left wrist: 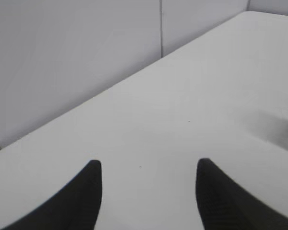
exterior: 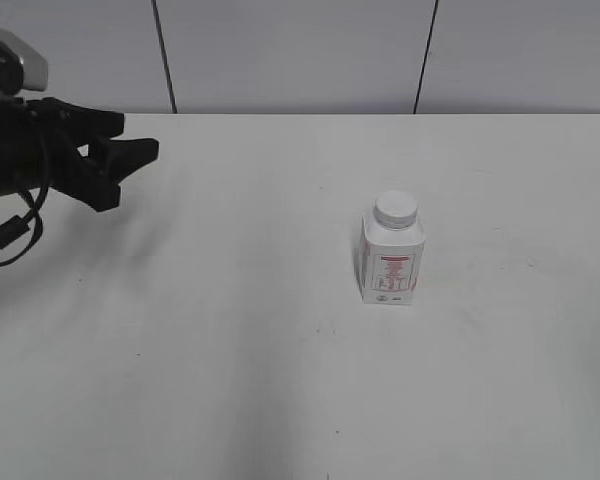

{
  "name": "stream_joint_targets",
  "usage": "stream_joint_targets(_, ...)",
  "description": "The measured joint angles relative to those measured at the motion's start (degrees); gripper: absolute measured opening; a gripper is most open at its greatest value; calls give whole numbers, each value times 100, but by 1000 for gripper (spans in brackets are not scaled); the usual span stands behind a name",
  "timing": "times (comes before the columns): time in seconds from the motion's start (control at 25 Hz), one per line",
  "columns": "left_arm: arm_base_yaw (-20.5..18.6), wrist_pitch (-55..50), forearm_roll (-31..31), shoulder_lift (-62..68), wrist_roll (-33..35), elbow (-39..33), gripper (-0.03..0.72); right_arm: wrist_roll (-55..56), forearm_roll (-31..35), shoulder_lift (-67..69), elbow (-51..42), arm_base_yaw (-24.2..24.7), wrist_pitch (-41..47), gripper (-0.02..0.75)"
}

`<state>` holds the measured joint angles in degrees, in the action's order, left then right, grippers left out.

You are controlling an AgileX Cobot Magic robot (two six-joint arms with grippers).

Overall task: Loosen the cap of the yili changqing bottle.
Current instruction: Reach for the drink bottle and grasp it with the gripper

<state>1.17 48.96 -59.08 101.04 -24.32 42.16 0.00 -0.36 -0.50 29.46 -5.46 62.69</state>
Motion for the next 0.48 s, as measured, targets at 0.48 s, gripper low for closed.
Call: stream_joint_targets(0.48, 251, 1472, -1891, 1601, -393, 1155, 539, 0, 36, 0, 0, 0, 0, 574)
